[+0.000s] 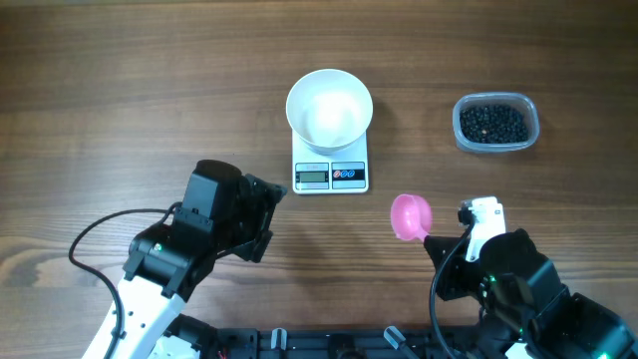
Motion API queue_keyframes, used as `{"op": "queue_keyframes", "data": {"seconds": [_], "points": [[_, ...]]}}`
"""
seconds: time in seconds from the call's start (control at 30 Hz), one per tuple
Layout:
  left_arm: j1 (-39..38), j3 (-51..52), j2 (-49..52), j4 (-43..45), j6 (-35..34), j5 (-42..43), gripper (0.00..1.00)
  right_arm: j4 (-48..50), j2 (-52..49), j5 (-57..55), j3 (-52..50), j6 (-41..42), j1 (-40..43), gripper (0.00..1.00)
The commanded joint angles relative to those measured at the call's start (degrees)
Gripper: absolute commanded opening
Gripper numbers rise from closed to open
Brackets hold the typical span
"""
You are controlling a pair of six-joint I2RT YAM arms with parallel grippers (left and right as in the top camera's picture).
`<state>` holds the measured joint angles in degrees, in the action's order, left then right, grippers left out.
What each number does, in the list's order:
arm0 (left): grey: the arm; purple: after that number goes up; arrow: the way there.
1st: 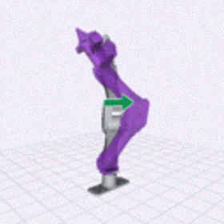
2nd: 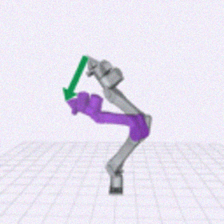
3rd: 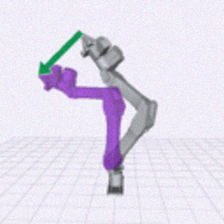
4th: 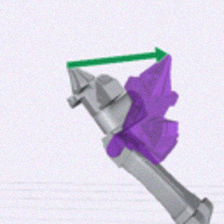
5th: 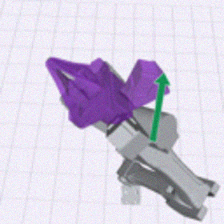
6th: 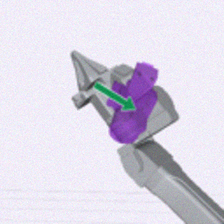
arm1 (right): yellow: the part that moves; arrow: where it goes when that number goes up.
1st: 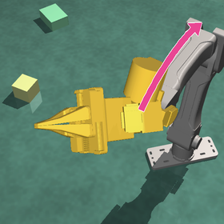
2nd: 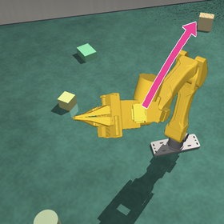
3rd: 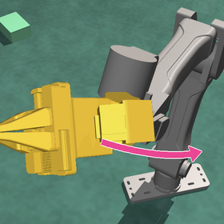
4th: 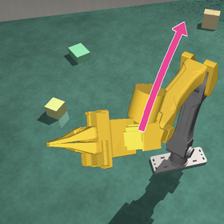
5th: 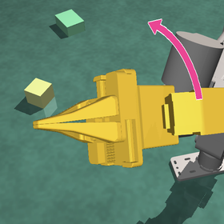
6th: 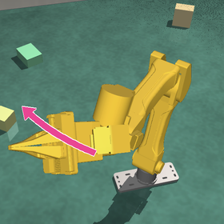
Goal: Scoop item into bowl and weigh 150g on scale
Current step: 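Open the left gripper, releasing the scoop to the right gripper, then carry the scoop with the right gripper toward the bean tub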
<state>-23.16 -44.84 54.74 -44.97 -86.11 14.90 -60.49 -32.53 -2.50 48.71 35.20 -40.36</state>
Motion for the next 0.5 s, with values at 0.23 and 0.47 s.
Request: {"op": "queue_keyframes", "data": {"seconds": [0.23, 0.47], "points": [[-0.2, 0.26, -0.35, -0.07, 0.42, -2.58, 1.0, -12.04, -11.87, -10.75, 14.86, -0.66, -0.07, 0.04], [-0.2, 0.26, -0.35, -0.07, 0.42, -2.56, 1.0, -19.76, -22.86, -15.96, 24.41, -0.52, 0.55, 0.04]]}}
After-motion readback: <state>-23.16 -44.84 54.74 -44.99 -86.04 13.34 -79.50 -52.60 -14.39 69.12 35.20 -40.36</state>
